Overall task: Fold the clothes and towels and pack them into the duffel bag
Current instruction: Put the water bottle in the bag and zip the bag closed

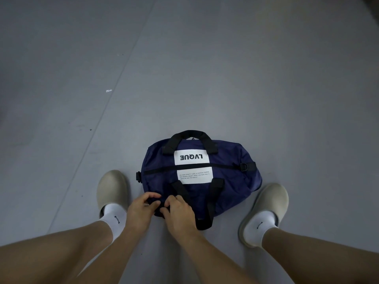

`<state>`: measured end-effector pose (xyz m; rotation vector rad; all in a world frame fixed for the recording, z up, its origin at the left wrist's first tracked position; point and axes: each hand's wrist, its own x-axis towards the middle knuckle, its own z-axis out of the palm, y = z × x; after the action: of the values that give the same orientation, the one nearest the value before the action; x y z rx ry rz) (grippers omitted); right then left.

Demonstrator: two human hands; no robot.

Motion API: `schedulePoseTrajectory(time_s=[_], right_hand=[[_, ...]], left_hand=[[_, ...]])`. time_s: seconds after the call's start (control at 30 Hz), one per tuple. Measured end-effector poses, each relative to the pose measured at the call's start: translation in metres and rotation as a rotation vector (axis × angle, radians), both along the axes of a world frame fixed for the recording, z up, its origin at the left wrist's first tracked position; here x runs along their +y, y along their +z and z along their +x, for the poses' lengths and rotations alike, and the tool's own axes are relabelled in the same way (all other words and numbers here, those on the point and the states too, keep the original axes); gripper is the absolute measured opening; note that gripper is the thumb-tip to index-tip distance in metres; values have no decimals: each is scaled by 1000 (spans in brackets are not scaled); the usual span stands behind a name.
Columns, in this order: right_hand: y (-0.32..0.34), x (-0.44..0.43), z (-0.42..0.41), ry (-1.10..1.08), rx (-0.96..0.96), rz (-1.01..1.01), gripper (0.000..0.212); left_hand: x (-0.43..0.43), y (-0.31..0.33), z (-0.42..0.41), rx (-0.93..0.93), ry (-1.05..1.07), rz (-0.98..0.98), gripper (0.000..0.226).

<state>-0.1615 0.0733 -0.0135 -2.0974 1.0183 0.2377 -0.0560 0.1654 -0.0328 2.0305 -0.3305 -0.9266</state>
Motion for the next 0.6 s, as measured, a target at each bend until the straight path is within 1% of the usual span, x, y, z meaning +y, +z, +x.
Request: schedulePoseTrajectory(time_s=[0.13,0.3,0.47,0.53,0.6], right_hand=[[-1,0,1,-35,-6,6,19],[-2,-3,4,-48,-17,-35,14],[-11,-2,4,-6,3,-144,12],[-18,-3,-1,-52,25,-173,12],[-25,-10,-10,-147,54,-184,13]], left_hand=[[1,-1,2,23,-7,-12,24],[0,-1,2,40,6,-19,25],[-1,1,2,5,-31,-5,34],[0,0,3,-13,-32,-1,36],[3,0,4,-15,-9,-5,39]])
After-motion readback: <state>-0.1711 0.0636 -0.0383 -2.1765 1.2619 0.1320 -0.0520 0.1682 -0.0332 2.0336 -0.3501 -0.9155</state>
